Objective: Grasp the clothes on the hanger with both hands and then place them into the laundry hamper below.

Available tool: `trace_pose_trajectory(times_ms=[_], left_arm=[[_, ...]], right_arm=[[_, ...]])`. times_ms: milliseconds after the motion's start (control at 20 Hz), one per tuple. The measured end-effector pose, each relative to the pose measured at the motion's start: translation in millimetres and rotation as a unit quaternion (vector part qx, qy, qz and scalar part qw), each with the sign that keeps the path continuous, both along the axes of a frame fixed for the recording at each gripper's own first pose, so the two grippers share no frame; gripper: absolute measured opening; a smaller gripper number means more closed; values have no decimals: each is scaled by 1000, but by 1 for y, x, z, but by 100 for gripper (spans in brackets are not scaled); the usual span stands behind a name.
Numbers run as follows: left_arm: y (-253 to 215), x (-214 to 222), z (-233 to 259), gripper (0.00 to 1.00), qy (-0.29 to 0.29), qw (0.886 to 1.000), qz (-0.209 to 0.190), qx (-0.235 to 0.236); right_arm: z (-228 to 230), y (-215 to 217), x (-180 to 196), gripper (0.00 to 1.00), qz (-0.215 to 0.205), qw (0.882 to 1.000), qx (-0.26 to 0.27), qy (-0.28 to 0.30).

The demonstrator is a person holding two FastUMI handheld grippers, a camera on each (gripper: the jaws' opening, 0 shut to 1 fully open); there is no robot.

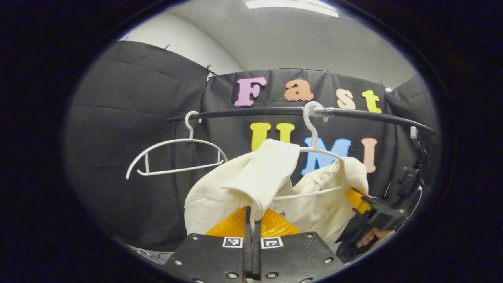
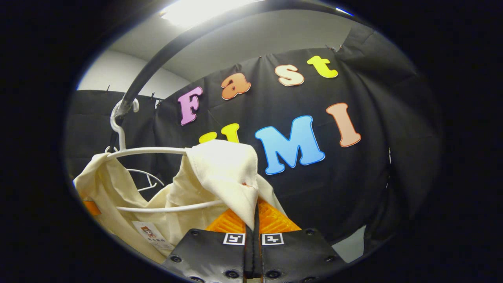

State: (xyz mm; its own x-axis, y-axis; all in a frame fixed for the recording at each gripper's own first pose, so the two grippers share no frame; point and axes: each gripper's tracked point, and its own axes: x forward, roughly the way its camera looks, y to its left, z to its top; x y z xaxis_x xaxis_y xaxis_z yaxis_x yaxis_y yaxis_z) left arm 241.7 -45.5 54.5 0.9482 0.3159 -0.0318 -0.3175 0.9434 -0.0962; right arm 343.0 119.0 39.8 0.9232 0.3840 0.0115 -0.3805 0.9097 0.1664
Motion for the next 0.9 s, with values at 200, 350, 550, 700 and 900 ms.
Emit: trace_pose_trajectory(times_ms=[200,350,550,700,900], left_arm=[[23,-12,21,1,-18,1000,13,11],[50,-24,31,2,-29,999,25,8],[86,-31,46,2,-39,999,35,13],[116,-29,51,2,-41,998,43,9],[146,-20,33,1,-31,998,34,-32]], right_arm=[[18,-12,13,1,-33,999,10,-17],[28,-21,19,1,-60,998,23,-26],[43,-37,31,1,-96,994,27,-46],[49,-50,45,1,-130,990,28,-55],[39,-55,59,0,-145,988,35,-45]])
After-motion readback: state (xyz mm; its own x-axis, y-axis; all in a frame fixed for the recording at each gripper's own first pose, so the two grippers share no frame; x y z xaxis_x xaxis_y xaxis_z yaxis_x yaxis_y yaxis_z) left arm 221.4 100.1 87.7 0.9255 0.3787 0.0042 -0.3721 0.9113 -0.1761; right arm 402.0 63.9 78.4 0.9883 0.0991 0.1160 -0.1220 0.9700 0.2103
